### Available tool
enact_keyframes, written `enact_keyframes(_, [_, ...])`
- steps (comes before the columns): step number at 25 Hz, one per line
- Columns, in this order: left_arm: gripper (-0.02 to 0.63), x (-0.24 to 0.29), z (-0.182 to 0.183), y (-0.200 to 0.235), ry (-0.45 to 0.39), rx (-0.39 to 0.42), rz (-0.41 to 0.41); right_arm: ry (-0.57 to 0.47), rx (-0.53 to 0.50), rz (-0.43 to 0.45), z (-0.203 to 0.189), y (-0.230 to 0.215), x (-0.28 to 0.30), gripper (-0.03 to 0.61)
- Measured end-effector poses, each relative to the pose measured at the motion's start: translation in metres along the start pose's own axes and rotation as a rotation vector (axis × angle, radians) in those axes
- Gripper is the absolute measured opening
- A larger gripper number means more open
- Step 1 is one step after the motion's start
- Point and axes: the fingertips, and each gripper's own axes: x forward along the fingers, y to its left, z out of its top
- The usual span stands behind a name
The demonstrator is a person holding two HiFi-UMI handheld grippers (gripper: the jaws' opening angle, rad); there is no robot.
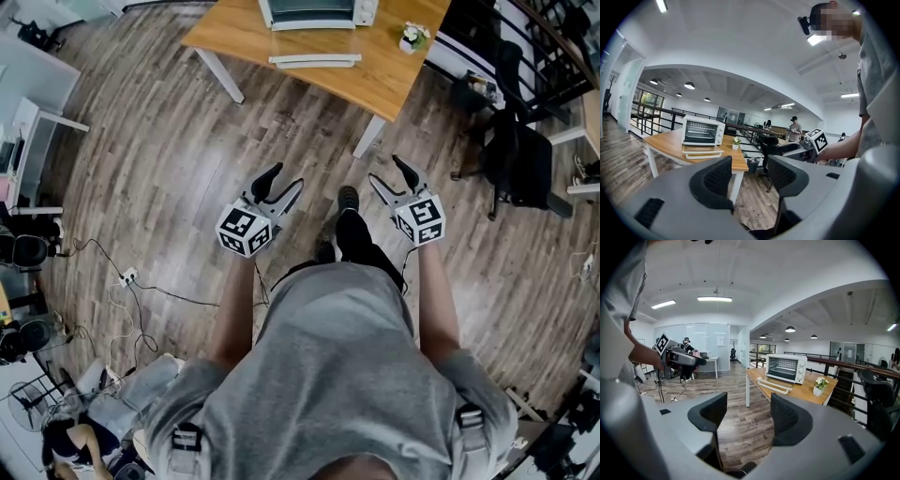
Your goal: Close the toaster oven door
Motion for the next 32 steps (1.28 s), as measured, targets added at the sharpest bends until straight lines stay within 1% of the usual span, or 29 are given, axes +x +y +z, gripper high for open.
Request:
enact_keyframes(9, [0.242,0.043,0.015,0.02,0.011,0.002,-0.002,-0.001,0.021,-0.008,0.009,-0.043,0.024,0.296])
enact_keyframes(18, [0.242,0.08,0.025,0.05,0.032,-0.016,0.006,0.013,0.045,-0.023,0.014,-0.082,0.051,0.288])
enact_keyframes(25, [0.242,0.098,0.03,0.076,0.037,-0.042,0.043,0.042,0.045,0.003,0.014,-0.1,0.074,0.282])
enact_keyframes(32, [0.242,0.121,0.035,0.099,0.042,-0.065,0.09,0.049,0.047,0.035,0.02,-0.131,0.101,0.278])
